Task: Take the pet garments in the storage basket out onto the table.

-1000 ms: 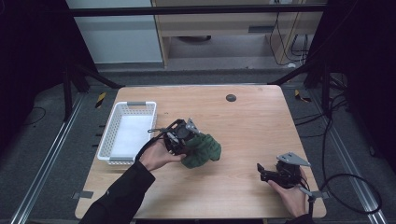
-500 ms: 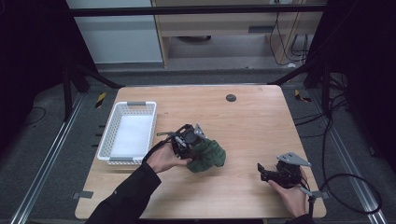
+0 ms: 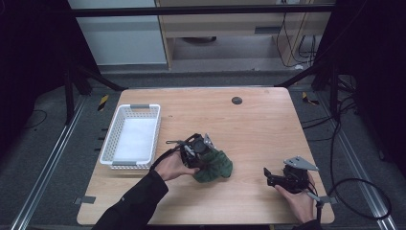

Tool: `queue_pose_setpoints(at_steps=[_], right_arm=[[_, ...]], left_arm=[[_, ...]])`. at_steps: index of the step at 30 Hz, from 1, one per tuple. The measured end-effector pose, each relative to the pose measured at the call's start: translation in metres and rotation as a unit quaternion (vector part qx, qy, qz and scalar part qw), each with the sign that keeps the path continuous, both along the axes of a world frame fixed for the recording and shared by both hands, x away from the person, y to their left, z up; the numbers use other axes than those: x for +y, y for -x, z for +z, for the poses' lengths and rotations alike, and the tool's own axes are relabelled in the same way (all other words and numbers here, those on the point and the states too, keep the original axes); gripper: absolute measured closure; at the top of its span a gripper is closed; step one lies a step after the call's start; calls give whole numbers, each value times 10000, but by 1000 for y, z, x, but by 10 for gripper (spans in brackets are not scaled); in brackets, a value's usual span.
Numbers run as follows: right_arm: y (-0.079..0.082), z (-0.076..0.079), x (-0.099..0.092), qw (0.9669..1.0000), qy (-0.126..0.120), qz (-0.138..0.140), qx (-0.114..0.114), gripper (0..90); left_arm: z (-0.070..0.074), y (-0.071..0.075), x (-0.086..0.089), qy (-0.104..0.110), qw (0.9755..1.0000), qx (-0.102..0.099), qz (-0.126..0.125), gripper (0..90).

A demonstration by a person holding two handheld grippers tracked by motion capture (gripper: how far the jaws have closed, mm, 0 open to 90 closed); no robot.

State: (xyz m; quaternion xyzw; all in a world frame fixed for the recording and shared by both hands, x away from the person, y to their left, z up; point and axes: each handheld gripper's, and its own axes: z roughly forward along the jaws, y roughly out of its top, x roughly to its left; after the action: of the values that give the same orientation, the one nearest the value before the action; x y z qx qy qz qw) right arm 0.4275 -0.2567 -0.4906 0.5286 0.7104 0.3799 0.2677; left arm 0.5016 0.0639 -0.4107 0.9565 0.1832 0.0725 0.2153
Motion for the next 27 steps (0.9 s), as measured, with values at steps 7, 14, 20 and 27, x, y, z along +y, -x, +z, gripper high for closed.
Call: queue_pose_setpoints(at_steps=[7,14,20,27], right_arm=[[0,0,0,10000,-34,-5,23,76],[0,0,0,10000,0,2,6,76],[0,0,1,10000,-2,5,4,75],[0,0,0,10000,4,-4,0,73]], left_arm=[[-7,1,-2,-41,10000,45,-29,650],[-12,0,0,14,10000,73,38,585],[-11,2,2,66,10000,-5,40,460],[-2,5,9,326,9993,-144,78,318]])
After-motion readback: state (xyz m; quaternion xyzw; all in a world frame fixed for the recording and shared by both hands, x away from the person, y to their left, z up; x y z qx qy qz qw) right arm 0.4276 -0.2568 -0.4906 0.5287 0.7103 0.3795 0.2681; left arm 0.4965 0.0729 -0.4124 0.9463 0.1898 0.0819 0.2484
